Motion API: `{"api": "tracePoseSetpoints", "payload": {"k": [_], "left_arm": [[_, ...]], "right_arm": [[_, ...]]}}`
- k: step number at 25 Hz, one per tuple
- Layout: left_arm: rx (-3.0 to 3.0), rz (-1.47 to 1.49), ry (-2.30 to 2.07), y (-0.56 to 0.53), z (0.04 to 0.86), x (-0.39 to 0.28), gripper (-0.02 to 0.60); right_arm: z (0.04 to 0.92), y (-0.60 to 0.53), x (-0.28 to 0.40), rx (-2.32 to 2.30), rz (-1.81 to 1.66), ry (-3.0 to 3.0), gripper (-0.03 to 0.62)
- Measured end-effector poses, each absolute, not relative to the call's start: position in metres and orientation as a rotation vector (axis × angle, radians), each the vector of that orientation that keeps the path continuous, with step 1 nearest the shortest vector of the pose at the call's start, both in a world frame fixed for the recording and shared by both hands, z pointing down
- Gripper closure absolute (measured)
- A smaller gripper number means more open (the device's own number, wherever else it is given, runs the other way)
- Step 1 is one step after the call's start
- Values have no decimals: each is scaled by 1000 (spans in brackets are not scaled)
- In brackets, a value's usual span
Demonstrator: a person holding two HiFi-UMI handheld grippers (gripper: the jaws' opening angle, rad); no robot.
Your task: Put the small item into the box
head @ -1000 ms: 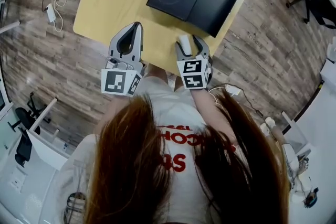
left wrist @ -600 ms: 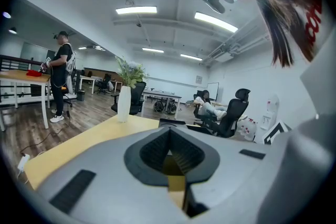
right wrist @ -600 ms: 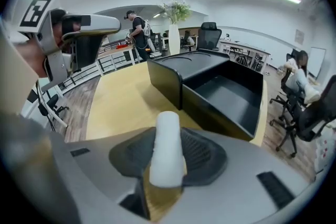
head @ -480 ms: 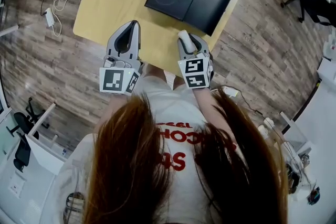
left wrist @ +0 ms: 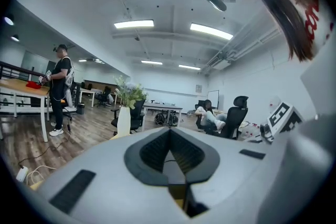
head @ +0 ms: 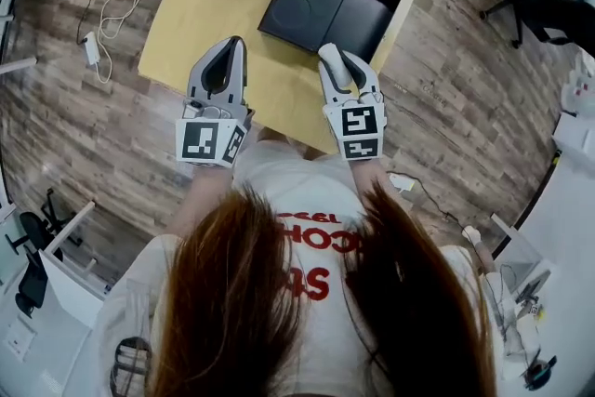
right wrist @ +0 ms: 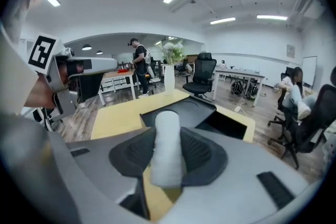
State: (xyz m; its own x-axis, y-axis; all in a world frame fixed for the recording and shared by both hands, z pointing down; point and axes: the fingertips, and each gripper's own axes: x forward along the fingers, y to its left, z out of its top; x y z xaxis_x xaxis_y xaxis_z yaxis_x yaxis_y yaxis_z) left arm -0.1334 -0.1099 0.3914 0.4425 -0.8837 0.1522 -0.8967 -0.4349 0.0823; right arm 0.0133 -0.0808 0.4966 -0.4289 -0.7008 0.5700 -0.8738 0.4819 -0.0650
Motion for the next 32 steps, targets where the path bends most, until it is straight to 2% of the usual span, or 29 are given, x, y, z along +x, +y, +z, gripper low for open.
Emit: {"api": "tracePoseSetpoints", "payload": {"k": [19, 32], "left_arm": [[2700, -35, -1611, -138, 320, -110, 575], [2756, -78, -1601, -149, 302, -95, 575]], "right_arm": [[318, -126, 78, 1713, 51, -2525, 451], [282, -116, 113, 1851, 0, -2583, 451]]}}
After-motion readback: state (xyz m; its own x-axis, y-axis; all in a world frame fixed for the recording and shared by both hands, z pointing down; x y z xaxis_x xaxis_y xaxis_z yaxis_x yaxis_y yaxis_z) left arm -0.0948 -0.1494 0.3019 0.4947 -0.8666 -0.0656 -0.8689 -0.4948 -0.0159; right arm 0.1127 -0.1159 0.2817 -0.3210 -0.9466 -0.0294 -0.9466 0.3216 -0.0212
